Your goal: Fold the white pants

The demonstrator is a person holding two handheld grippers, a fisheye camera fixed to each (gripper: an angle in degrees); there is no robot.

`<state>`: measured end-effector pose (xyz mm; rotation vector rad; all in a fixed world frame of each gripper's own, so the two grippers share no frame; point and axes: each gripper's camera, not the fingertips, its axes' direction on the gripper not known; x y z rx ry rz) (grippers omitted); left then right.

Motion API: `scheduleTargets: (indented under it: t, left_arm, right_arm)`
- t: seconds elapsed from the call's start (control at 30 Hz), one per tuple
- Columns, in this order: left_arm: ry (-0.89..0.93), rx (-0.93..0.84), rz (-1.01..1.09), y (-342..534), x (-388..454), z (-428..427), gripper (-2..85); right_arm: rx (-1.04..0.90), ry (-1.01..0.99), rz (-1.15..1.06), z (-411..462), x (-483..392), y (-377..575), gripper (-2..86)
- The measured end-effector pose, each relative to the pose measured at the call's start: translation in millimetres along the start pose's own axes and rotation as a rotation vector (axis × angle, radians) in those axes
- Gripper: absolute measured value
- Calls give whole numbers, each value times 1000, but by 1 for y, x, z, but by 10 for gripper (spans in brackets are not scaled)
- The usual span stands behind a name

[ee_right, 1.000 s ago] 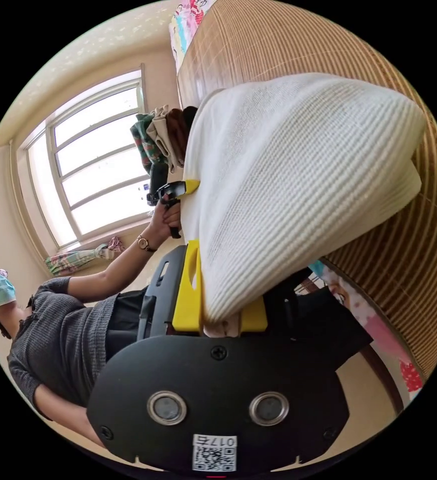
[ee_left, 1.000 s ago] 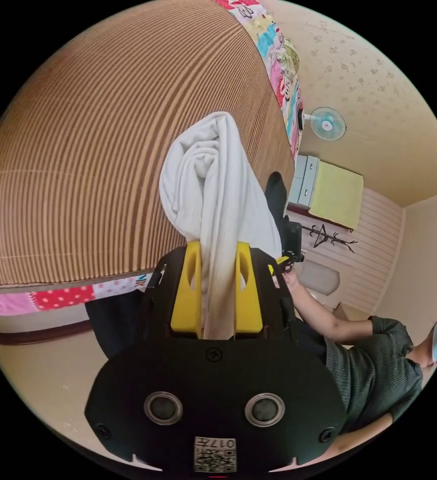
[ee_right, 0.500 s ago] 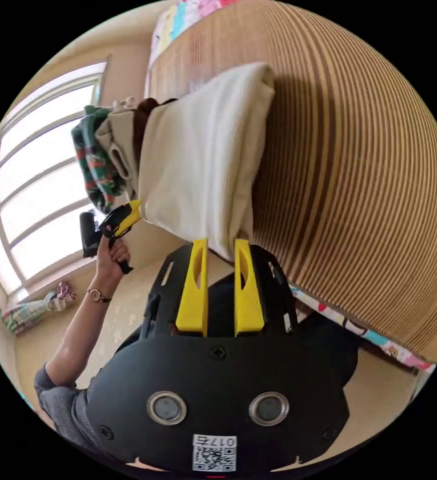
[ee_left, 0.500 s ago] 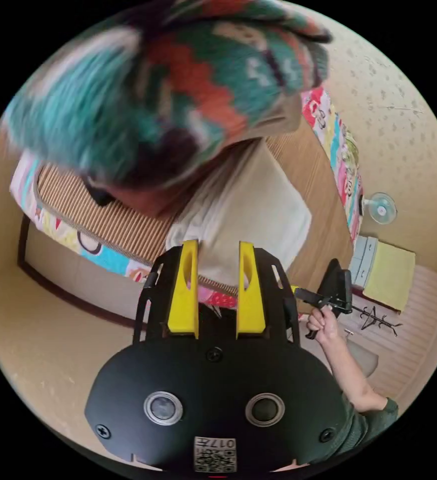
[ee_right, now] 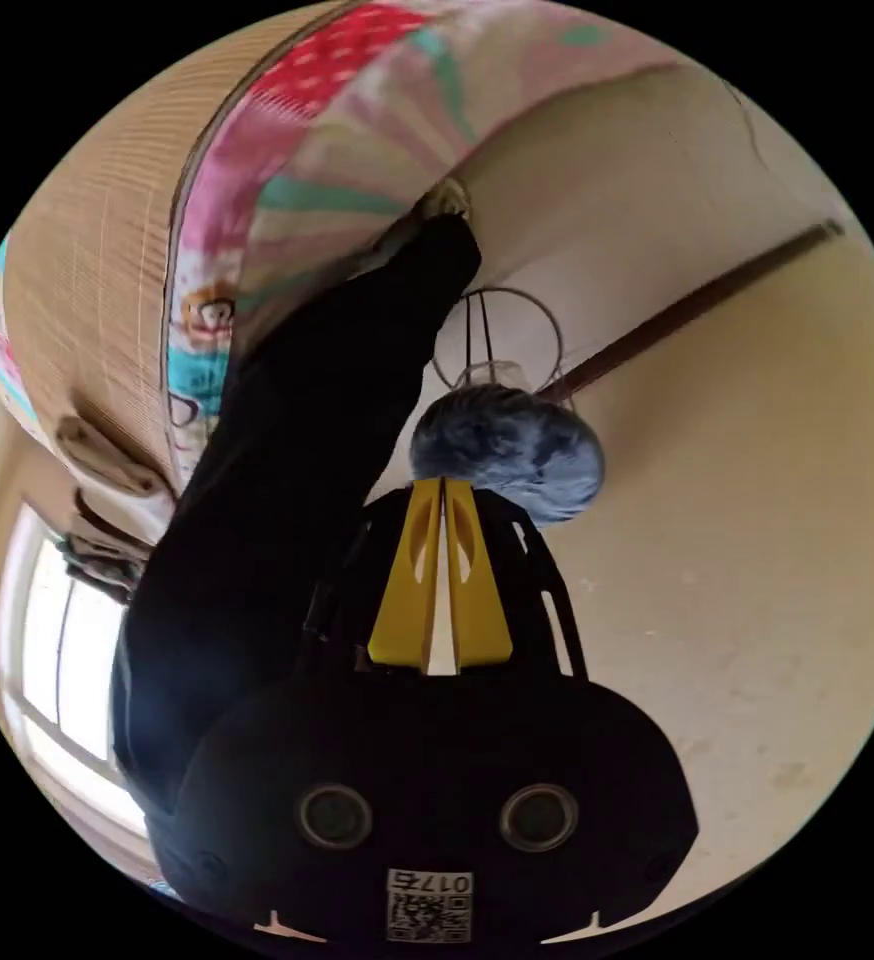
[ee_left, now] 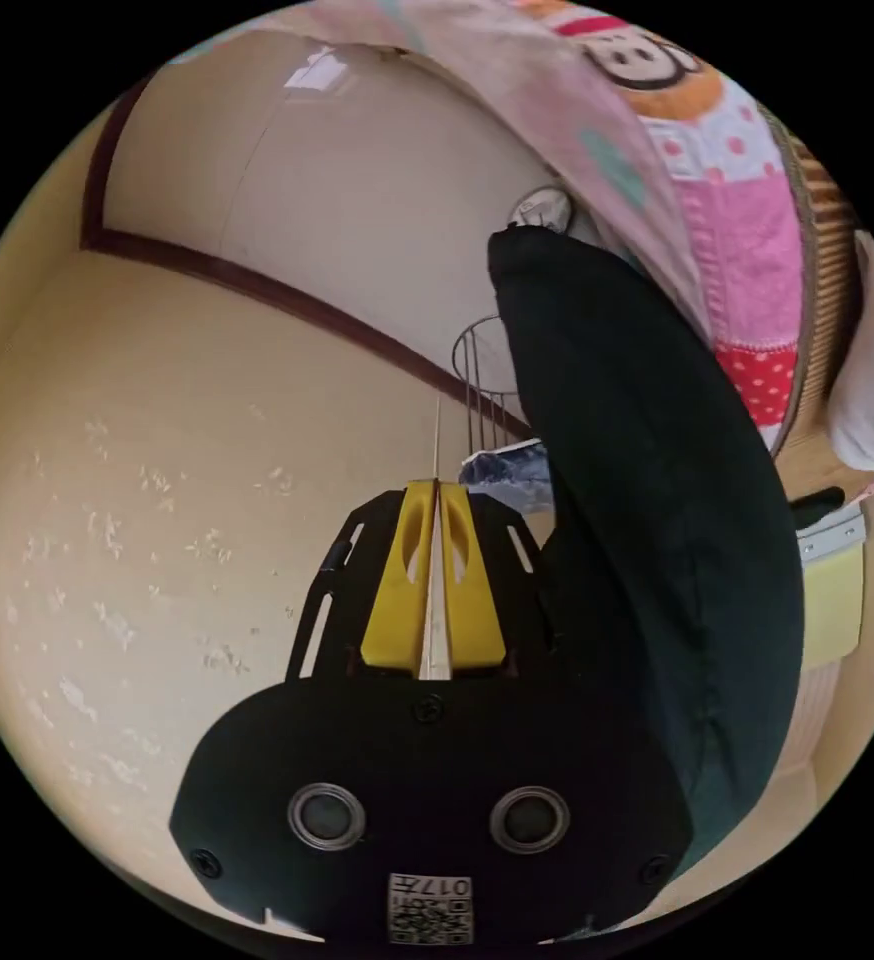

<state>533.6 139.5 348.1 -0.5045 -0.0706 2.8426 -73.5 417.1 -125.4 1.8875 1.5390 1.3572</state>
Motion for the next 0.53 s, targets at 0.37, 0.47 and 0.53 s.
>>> scheduleTargets:
  t: [0.37, 0.47, 0.53]
  left_arm:
    - [-691, -465, 611, 1, 233, -41, -10]
    - [-938, -375, 514, 9, 263, -22, -10]
    - [-965, -284, 568, 22, 294, 7, -10]
  right_arm:
    - [388, -1372, 504, 90, 72, 181, 4]
    - [482, -1478, 585, 66, 48, 190, 4]
    - [543, -1549, 572, 34, 44, 186, 4]
